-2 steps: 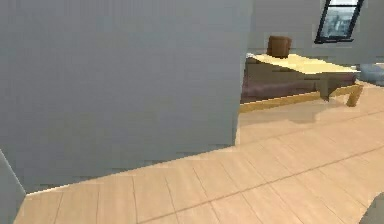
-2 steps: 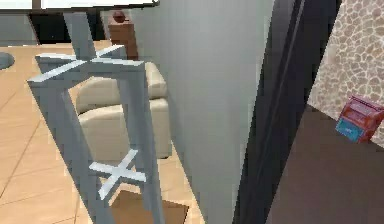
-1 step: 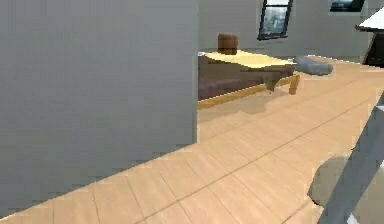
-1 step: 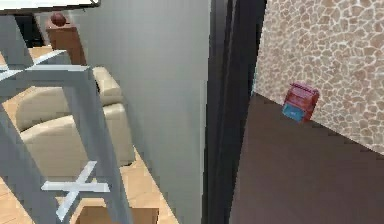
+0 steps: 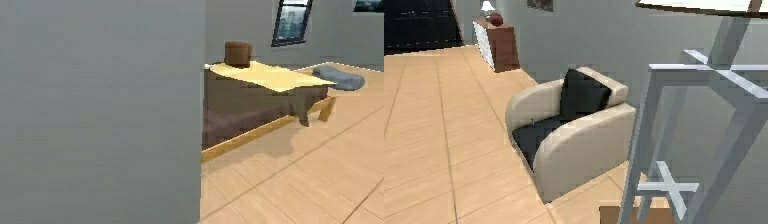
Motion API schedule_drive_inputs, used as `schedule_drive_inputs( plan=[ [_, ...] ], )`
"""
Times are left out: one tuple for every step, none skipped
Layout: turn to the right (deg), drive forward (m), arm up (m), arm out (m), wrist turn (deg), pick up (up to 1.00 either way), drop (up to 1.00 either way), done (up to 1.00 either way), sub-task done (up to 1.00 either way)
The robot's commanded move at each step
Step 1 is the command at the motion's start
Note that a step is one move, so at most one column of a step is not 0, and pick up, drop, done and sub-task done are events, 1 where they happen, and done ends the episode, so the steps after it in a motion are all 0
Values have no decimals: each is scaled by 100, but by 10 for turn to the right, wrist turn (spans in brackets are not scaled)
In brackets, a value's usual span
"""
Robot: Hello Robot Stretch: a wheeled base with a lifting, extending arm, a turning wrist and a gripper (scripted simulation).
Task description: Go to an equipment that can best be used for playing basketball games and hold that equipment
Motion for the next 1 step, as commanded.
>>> schedule_drive_inputs(
  plan=[
    [-30,0,0,0,0,0,0,0,0]
  ],
)
